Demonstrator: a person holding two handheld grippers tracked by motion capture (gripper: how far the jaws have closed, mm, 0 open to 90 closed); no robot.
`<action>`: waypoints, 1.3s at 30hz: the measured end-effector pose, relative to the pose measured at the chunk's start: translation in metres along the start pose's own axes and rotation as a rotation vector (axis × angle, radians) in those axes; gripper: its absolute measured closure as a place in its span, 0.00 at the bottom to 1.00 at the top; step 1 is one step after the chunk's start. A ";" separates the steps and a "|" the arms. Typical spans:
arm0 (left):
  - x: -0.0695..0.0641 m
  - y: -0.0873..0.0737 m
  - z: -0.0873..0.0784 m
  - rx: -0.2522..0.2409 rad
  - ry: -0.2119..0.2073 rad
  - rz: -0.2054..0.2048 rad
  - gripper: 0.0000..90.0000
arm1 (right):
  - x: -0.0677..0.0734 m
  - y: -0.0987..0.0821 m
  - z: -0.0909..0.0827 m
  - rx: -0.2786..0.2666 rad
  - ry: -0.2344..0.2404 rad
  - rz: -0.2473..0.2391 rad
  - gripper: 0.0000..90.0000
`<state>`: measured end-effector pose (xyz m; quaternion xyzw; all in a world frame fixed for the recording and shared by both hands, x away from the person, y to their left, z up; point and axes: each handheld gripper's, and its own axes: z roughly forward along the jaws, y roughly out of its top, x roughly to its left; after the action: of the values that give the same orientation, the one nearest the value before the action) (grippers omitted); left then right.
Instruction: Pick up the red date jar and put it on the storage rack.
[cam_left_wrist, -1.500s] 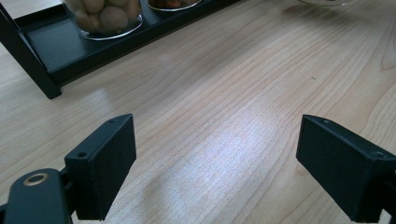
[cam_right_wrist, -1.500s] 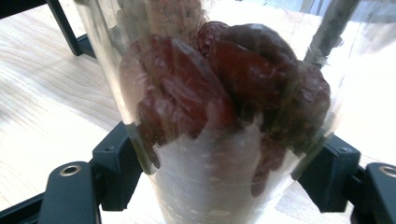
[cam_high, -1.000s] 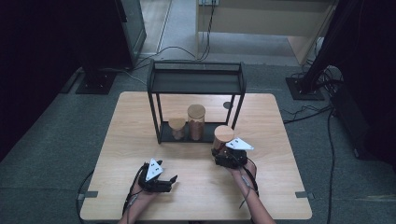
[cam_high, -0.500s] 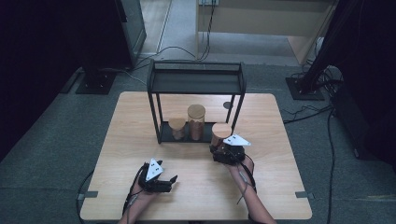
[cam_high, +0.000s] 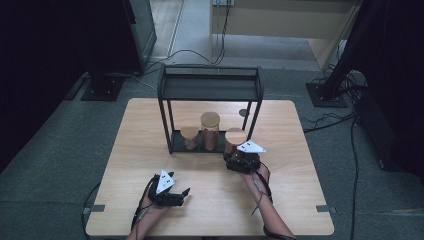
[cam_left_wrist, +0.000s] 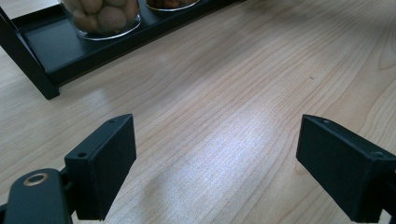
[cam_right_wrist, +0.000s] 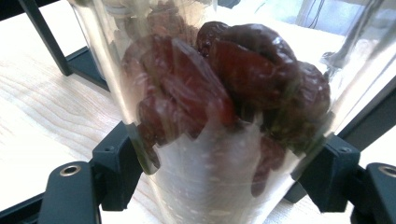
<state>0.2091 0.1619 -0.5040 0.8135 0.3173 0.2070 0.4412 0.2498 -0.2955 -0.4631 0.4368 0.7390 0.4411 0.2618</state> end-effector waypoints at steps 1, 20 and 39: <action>0.000 0.000 0.000 0.000 0.000 0.000 0.13 | 0.000 0.000 0.001 -0.002 0.001 0.002 0.28; 0.000 0.000 0.000 -0.001 0.000 0.002 0.13 | 0.002 0.009 0.020 -0.014 -0.017 0.003 0.28; 0.000 0.000 0.000 -0.003 -0.003 0.004 0.13 | 0.000 0.015 0.033 -0.014 -0.047 0.019 0.28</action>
<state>0.2089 0.1623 -0.5042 0.8138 0.3149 0.2072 0.4423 0.2817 -0.2784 -0.4650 0.4523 0.7253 0.4385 0.2777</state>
